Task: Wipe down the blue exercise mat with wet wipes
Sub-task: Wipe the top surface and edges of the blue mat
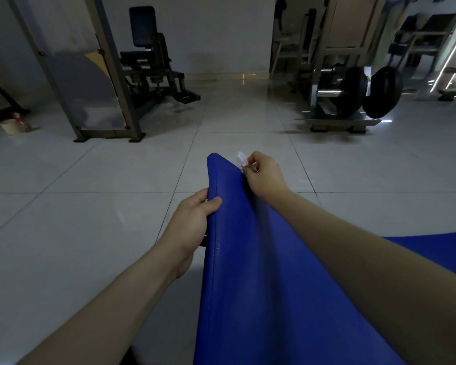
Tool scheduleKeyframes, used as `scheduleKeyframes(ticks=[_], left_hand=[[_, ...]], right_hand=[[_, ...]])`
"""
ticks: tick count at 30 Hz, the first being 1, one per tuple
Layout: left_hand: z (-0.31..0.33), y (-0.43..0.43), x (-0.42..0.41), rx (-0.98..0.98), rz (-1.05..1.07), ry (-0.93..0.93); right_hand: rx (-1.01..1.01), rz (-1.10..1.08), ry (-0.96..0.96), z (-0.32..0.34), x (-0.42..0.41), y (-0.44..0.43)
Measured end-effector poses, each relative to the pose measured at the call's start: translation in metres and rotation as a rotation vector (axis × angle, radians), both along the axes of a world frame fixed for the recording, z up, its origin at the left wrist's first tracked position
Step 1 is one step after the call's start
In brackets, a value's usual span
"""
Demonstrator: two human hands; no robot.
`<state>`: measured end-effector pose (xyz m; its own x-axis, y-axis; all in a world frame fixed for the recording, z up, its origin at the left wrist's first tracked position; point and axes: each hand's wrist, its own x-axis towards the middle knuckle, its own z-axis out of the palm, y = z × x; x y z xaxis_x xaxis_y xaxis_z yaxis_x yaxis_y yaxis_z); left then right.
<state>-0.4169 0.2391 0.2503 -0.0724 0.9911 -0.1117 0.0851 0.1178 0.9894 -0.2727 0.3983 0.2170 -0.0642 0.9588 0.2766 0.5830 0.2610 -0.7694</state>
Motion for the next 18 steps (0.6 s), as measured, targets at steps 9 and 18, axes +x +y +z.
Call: scheduleKeyframes(ticks=[9, 18], left_hand=[[0.001, -0.010, 0.000, -0.033, 0.035, -0.017], [0.004, -0.008, 0.004, 0.012, -0.007, 0.022]], right_hand=[[0.095, 0.403, 0.035, -0.014, 0.026, -0.166], [0.225, 0.183, -0.007, 0.013, 0.005, -0.092]])
